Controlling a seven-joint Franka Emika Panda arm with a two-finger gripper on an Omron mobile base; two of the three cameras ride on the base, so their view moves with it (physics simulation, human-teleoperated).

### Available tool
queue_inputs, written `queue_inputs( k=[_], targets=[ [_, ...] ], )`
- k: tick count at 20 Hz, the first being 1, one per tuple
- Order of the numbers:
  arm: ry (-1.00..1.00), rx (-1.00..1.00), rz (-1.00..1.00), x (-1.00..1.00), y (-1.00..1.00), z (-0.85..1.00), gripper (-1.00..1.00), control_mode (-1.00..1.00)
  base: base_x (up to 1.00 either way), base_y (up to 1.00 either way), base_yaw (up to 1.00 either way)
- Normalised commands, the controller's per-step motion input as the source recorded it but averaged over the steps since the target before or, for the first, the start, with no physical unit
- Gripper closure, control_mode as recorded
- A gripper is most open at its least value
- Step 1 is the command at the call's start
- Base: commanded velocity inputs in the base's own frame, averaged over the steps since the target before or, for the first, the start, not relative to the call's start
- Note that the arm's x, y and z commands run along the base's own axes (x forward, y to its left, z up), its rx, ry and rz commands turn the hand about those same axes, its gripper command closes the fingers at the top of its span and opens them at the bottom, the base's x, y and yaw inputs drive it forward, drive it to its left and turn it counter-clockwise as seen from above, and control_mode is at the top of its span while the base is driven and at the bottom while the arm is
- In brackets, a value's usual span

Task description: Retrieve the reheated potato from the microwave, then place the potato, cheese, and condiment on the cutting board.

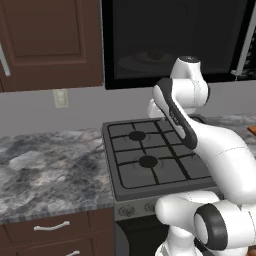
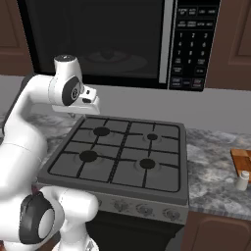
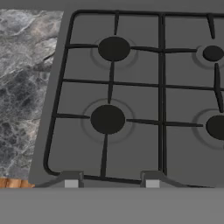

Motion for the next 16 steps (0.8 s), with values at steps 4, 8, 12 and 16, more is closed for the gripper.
queue_inputs(
  k=[4,8,12,16],
  targets=[
    [-0.02,0.00,0.00,-0.18,0.00,0.00,-1.00,-1.00,0.00,0.00,0.00],
    [-0.26,0.00,0.00,-0.46,-0.22,0.35,-1.00,-1.00,0.00,0.00,0.00],
    [-0.34,0.00,-0.02,-0.16,-0.57,0.71,-1.00,-1.00,0.00,0.00,0.00],
    [-0.24,0.00,-0.07,0.00,-0.77,0.68,-1.00,-1.00,0.00,0.00,0.00]
  ],
)
